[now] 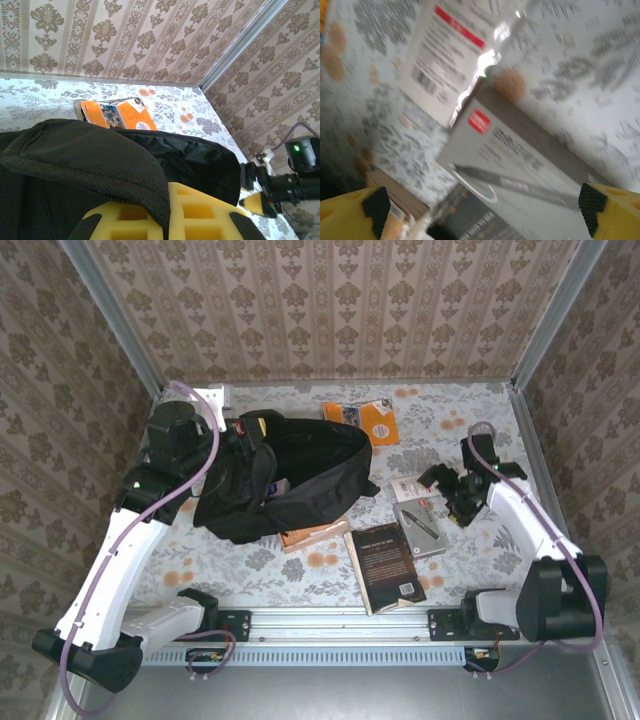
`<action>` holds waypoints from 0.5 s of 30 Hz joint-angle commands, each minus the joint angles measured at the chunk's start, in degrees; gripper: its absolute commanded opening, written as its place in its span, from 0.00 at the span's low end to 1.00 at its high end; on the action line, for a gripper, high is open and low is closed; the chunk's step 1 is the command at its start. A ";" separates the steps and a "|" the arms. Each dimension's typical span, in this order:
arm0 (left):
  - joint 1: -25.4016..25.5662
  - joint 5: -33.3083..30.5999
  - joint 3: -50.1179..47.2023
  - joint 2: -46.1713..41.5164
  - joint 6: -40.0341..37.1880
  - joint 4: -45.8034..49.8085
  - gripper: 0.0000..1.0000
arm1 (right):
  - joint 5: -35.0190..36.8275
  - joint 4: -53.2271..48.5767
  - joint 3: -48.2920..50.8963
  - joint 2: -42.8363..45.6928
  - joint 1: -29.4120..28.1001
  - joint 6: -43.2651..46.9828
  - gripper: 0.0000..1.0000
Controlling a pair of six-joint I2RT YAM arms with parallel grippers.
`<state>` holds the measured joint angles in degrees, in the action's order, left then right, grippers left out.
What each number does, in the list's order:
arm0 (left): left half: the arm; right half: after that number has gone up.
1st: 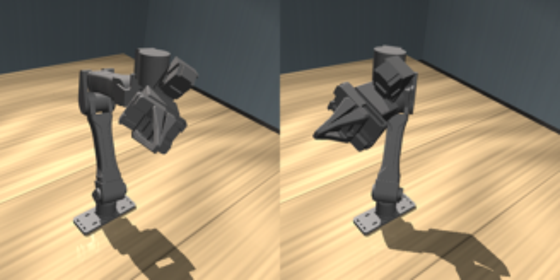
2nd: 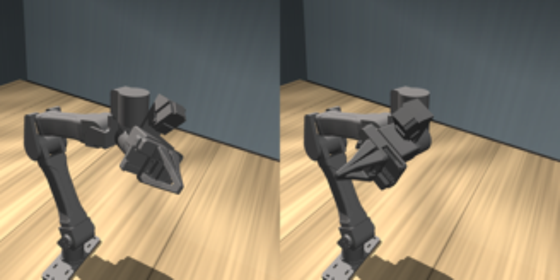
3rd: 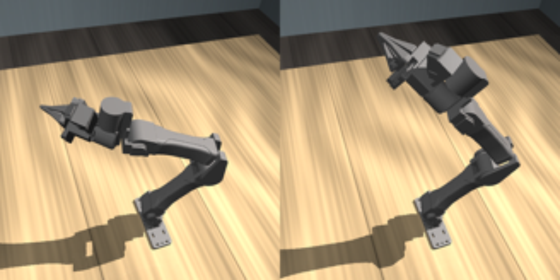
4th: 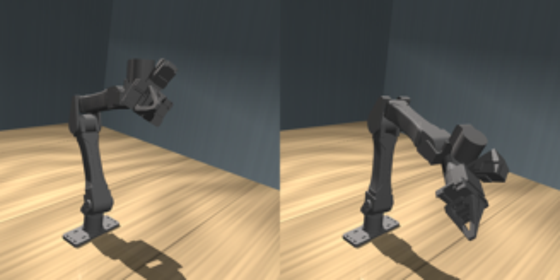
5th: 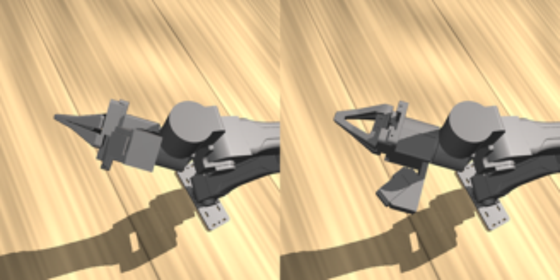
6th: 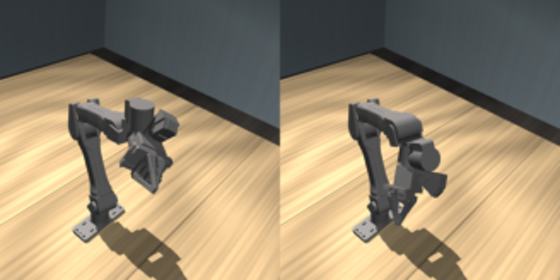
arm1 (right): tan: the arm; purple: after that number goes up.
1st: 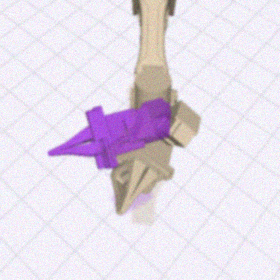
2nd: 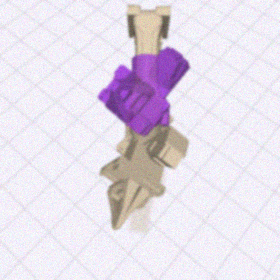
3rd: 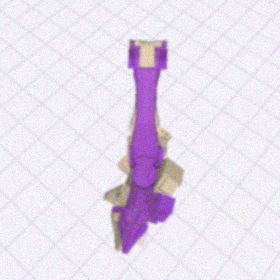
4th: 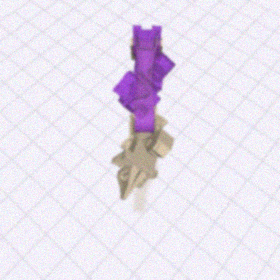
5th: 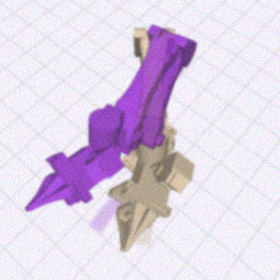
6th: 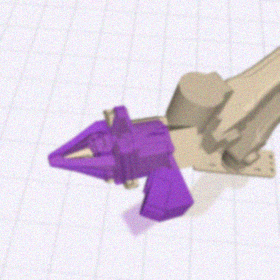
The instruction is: Pack the student bag
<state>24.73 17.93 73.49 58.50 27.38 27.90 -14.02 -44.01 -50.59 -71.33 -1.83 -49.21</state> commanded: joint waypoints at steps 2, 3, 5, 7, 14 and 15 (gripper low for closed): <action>0.15 0.42 4.09 -0.88 -1.32 -6.46 0.00 | -2.48 -7.58 5.26 4.95 -6.29 -0.78 1.00; 0.18 0.51 4.32 -0.60 -1.27 -6.35 0.00 | -2.41 -8.11 5.86 5.29 -9.13 -0.61 1.00; 0.31 0.61 4.71 -0.24 -1.17 -6.22 0.00 | -0.09 -9.99 5.24 5.41 -14.74 0.74 1.00; 0.34 0.61 5.12 0.11 -1.17 -6.05 0.00 | 3.10 -11.89 3.96 5.27 -21.32 2.34 1.00; 0.21 -0.24 5.17 0.33 -1.32 -5.93 0.00 | 6.43 -11.14 0.84 -2.42 -39.12 5.20 0.94; 0.16 -0.33 5.17 0.30 -1.29 -5.80 0.00 | 8.54 -11.63 -0.82 -4.54 -41.33 5.69 0.93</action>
<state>24.73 17.93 75.31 59.92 27.38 27.97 -10.31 -53.49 -47.94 -71.96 -39.35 -45.67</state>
